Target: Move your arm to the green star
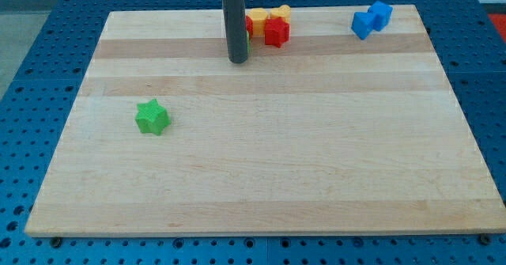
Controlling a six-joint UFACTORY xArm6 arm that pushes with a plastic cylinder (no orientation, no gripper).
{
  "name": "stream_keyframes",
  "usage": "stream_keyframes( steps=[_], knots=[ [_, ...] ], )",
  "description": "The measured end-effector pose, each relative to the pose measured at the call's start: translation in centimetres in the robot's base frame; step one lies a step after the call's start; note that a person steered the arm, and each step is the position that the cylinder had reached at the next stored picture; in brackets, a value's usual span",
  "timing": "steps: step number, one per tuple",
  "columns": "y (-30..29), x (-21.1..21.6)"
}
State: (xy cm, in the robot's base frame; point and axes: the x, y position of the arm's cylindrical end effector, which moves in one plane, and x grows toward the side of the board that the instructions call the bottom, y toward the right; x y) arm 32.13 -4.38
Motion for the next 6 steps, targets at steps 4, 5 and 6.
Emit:
stream_keyframes(
  steps=[4,5,6],
  knots=[
    [-10.8,3.0],
    [-14.9,4.9],
    [-16.9,8.0]
  ],
)
